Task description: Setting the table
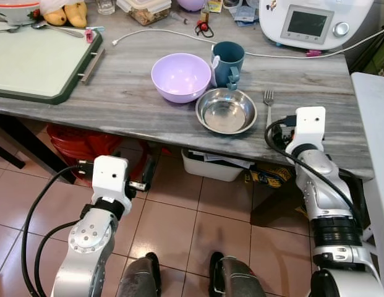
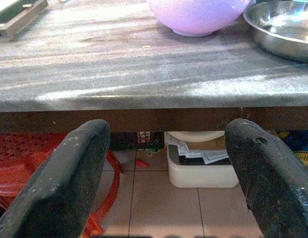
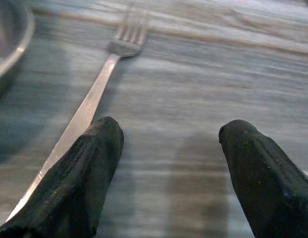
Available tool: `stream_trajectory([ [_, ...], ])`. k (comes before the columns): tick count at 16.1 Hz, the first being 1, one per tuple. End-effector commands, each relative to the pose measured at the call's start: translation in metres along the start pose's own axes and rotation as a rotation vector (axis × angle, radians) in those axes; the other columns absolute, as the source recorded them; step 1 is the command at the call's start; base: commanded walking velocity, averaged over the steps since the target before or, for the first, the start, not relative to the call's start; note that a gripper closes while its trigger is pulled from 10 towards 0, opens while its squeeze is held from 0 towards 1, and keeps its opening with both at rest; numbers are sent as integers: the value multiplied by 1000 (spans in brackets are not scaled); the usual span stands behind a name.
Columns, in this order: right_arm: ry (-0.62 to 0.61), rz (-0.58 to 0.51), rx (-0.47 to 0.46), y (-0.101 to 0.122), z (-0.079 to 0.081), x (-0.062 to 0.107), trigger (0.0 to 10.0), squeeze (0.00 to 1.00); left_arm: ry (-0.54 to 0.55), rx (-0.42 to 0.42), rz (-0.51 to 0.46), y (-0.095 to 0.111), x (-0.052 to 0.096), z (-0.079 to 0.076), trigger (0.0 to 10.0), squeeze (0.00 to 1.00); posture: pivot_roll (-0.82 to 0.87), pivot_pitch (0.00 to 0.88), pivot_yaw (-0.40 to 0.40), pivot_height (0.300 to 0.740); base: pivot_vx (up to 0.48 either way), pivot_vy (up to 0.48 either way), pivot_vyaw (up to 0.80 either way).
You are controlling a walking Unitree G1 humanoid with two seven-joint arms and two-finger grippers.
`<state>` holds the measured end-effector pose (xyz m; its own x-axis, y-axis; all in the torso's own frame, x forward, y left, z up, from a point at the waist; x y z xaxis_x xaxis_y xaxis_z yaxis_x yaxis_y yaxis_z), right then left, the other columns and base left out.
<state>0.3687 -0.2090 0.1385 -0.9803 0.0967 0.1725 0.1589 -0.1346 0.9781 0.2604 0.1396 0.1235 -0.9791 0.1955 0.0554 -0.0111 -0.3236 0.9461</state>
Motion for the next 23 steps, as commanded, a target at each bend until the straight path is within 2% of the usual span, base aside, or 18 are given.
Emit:
stream_trajectory([
  [1,18,27,-8,-7,2,2,10000,0,-13,-2,12,-3,0,-2,10000,0,57,213,13,740,0,0,0],
  [6,31,5,-9,-3,3,4,10000,0,-14,-2,10,-3,0,-2,10000,0,55,211,12,740,0,0,0],
  [9,9,-46,4,7,-3,14,10000,0,-12,2,9,-3,1,-3,10000,0,55,204,7,740,0,0,0],
  [11,-1,-58,15,8,-6,25,10000,0,-10,6,6,-2,2,-3,10000,0,53,199,3,740,0,0,0],
  [14,-15,-168,70,10,-8,60,10000,0,3,19,4,-5,4,-2,10000,0,31,165,1,740,0,0,0],
  [15,-7,-209,91,6,-5,71,10000,0,13,22,8,-7,4,-1,10000,0,27,159,1,740,0,0,0],
  [19,37,-194,61,-13,12,79,10000,0,17,39,10,-8,-2,-3,10000,0,24,126,-3,740,-213,0,0],
  [22,74,-252,23,-3,22,79,10000,0,39,35,-3,-7,-7,1,10000,0,28,102,-12,740,-336,0,0],
  [23,57,-284,-7,1,21,78,10000,416,48,36,-11,-5,-9,3,10000,0,27,97,-10,740,-349,0,0],
])
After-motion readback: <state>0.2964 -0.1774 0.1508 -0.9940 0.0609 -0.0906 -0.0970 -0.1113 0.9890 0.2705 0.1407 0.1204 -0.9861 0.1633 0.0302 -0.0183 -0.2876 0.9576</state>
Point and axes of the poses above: a point about 5 cm out from each wrist's last joint towards the gripper, its own x axis pointing back from the gripper into the wrist, its own y axis along the axis of the wrist's last joint, z = x × y, the point moved 3 cm from there along -x, pointing out of the wrist towards the gripper, and after that the axes turned 15 degrees about -x, right-handed, at the moved point
